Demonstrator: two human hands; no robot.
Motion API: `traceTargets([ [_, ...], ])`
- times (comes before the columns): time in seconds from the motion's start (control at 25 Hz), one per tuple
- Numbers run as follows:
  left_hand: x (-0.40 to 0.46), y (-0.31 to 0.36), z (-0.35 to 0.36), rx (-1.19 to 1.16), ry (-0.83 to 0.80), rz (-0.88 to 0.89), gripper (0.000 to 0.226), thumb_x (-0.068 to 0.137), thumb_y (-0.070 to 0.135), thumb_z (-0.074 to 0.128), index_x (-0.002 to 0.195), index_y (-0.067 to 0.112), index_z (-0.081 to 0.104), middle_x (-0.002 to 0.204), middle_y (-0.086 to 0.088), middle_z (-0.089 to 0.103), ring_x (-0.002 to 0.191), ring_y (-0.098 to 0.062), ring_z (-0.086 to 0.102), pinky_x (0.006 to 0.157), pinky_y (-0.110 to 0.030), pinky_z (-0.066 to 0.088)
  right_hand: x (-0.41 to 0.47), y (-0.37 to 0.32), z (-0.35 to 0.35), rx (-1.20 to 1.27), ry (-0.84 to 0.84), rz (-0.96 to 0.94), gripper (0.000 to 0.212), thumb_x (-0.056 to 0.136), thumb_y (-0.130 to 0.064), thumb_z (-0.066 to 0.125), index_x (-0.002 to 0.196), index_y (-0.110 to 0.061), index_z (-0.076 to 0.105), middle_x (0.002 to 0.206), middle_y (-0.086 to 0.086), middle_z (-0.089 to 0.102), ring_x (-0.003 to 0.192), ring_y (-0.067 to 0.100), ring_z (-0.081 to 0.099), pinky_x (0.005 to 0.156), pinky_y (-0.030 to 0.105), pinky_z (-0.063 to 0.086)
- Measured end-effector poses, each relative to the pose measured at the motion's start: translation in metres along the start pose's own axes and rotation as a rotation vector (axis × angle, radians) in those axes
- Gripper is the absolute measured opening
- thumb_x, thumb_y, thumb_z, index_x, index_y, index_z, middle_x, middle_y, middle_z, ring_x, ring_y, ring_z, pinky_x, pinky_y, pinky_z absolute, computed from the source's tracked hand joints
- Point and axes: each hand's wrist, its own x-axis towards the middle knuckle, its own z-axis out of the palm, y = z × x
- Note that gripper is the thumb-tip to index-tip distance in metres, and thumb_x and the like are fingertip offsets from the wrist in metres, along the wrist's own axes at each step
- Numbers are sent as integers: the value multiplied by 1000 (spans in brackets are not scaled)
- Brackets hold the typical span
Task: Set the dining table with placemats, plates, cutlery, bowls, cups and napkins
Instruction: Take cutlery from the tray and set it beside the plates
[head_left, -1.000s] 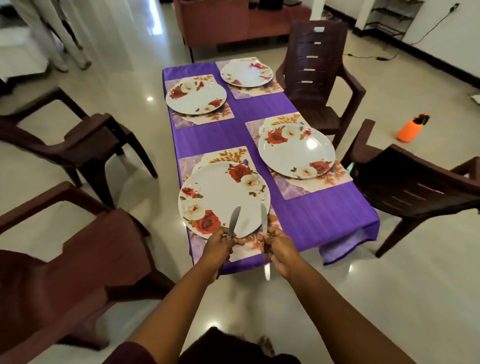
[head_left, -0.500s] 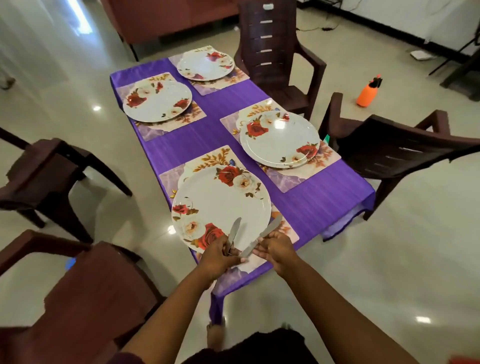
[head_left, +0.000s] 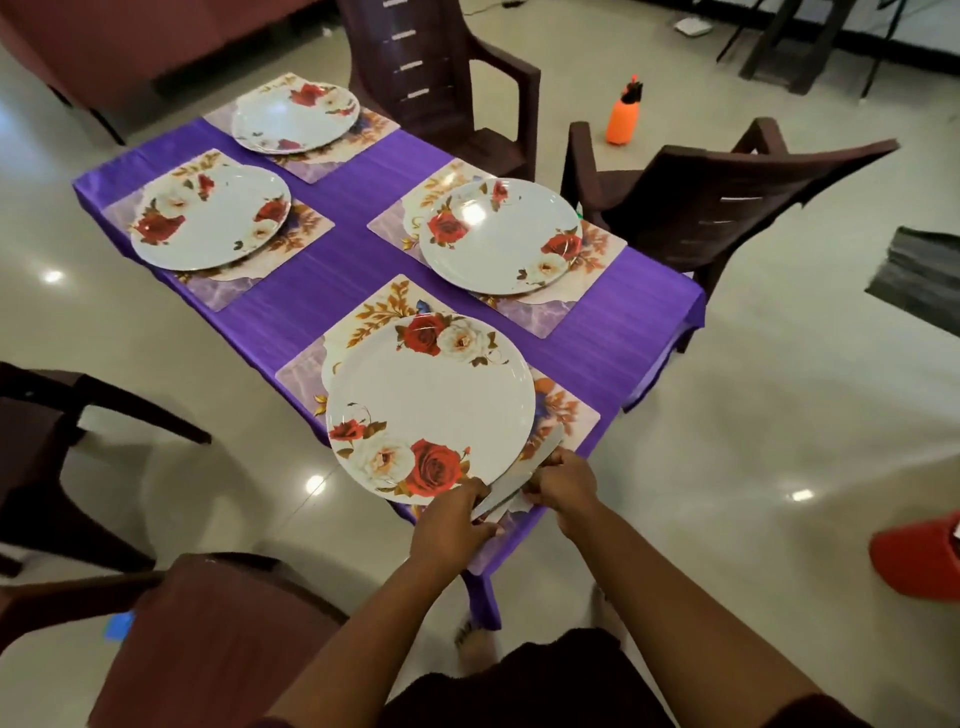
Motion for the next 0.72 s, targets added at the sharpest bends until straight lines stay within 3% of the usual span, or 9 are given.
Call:
traceTargets([
  [0.24,4,-6,5,40,26,15,34,83,32,74,107,18,56,90,5,59,79,-13,55,68,-24,44,1,1,6,-106,82,-12,19,80,0,69,92,-13,62,87,8,69,73,22,71,70,40,62],
  [0.52,3,-11,9,-16,46,24,36,84,33,73,111,16,55,97,0,65,86,-16,61,74,-23,48,8,-4,2,-246,78,-49,13,79,-5,72,78,-10,60,73,10,69,64,24,72,71,41,62],
  [0.6,3,-12,9,-21,58,36,38,84,34,73,113,16,55,99,1,66,87,-14,62,74,-22,48,10,-3,0,-352,82,-102,17,77,-12,75,82,-9,59,74,8,69,69,22,70,74,40,61],
  [0.72,0,-13,10,-26,75,65,38,85,39,71,111,16,56,98,2,66,84,-12,60,70,-21,46,8,1,-9,-476,203,-324,18,87,-21,69,98,-13,58,94,3,65,84,18,63,78,28,55],
])
